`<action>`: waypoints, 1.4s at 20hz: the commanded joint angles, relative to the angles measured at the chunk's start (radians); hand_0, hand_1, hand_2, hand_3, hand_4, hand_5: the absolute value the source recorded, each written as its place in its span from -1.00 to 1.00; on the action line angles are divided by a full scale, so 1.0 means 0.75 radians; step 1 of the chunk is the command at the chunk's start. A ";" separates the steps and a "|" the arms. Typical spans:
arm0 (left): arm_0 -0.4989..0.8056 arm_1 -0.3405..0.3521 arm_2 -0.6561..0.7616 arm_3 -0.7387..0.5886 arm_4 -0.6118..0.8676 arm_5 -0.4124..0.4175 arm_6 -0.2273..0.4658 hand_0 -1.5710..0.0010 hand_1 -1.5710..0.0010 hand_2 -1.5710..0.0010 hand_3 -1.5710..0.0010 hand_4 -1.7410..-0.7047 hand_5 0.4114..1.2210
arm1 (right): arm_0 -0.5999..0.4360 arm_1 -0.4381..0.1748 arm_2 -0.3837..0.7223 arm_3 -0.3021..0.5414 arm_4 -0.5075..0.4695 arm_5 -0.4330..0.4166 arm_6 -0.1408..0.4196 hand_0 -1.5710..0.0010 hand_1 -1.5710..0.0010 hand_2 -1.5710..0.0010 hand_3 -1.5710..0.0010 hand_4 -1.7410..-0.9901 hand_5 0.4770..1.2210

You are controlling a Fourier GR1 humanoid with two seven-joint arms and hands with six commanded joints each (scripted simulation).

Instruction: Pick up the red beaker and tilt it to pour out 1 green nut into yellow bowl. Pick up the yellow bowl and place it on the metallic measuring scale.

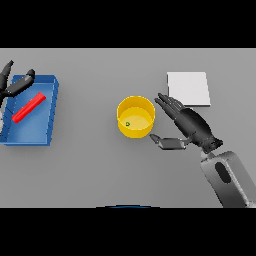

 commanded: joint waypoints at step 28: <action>0.000 0.025 0.010 0.038 0.001 -0.045 -0.037 1.00 1.00 1.00 1.00 0.84 -0.25 | -0.638 0.036 0.468 0.674 0.364 0.390 -0.185 1.00 0.98 0.95 0.90 0.35 -0.21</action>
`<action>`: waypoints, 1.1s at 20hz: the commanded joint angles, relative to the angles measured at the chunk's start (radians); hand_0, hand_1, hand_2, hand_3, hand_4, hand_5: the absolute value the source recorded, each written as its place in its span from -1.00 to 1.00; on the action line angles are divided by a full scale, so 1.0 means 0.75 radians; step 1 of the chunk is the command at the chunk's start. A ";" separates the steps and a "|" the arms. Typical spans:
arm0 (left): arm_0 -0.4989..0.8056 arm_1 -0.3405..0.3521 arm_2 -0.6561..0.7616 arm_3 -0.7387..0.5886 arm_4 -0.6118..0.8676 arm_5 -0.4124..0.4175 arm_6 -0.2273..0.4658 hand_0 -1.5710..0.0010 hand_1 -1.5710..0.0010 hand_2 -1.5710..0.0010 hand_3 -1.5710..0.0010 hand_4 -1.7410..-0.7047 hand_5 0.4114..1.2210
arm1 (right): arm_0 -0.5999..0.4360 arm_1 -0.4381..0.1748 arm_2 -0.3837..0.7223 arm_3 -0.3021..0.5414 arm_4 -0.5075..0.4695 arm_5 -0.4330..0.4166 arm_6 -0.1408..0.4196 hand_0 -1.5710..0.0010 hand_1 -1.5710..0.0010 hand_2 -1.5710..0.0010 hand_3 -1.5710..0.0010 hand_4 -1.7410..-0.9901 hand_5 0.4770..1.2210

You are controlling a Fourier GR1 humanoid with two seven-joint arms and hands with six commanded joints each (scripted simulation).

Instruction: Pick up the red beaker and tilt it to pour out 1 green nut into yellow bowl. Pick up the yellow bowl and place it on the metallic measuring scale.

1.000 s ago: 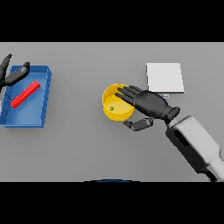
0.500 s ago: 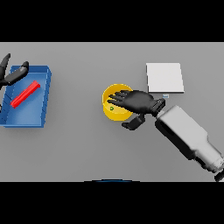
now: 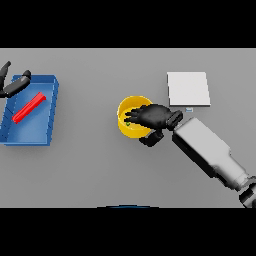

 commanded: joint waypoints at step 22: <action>-0.009 0.003 -0.006 -0.008 -0.005 -0.004 -0.012 1.00 1.00 1.00 1.00 0.86 -0.28 | -0.042 -0.120 -0.078 -0.225 -0.133 0.193 0.083 -0.98 -0.98 -0.90 -0.47 -0.98 0.99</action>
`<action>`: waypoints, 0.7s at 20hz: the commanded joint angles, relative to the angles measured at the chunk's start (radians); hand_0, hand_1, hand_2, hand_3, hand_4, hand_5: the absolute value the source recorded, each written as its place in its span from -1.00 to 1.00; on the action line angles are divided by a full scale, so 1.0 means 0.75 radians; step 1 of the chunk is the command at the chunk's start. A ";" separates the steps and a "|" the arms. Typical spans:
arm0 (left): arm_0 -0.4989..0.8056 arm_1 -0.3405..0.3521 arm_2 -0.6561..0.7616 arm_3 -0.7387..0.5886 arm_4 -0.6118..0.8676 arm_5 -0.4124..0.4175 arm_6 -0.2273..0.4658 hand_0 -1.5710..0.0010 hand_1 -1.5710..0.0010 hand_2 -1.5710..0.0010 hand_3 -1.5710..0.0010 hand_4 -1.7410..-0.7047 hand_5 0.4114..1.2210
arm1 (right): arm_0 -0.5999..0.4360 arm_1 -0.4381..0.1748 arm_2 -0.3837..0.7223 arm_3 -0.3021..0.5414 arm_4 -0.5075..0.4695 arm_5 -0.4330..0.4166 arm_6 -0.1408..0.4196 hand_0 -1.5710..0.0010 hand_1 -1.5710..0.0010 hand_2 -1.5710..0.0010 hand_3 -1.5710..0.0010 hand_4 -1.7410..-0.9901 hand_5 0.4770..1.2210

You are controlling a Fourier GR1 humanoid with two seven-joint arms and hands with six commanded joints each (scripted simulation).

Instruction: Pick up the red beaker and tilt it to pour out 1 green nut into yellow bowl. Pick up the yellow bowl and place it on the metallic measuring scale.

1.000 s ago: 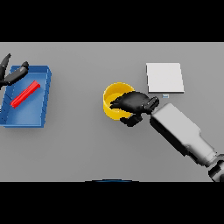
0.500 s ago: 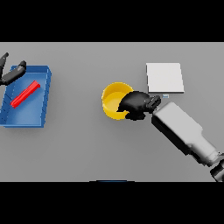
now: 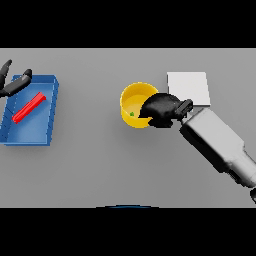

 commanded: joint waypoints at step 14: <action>0.018 0.003 0.035 -0.062 0.064 -0.005 0.059 1.00 1.00 1.00 1.00 0.74 -0.20 | -0.023 -0.154 -0.164 -0.021 -0.008 -0.110 0.105 -0.99 -1.00 -0.95 -0.47 -1.00 1.00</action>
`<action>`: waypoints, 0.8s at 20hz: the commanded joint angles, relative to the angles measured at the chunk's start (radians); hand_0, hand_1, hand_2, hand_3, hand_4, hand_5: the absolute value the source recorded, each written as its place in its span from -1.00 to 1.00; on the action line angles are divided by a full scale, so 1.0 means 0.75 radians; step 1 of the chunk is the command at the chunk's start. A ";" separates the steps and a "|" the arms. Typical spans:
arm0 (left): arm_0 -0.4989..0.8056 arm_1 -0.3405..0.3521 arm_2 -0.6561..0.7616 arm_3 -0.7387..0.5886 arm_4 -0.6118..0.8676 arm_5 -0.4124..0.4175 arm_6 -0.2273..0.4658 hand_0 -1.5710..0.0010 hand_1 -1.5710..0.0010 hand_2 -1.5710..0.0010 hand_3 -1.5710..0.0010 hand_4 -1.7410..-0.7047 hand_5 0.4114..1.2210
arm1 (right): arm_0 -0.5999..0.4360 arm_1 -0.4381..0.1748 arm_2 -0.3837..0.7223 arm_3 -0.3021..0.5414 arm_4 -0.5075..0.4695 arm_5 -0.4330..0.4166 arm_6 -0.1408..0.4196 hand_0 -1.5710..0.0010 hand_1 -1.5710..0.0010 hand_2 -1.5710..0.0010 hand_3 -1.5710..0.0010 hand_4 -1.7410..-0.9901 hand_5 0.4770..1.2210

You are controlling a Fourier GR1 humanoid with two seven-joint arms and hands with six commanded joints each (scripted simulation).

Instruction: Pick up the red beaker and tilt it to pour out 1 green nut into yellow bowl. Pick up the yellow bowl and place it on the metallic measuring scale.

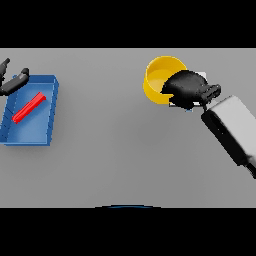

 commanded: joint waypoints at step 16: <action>0.006 -0.008 -0.024 -0.053 -0.017 0.025 0.123 1.00 1.00 1.00 1.00 0.71 -0.03 | -0.123 0.037 -0.095 0.635 0.034 -0.296 -0.103 -1.00 -1.00 -0.78 -0.71 -1.00 1.00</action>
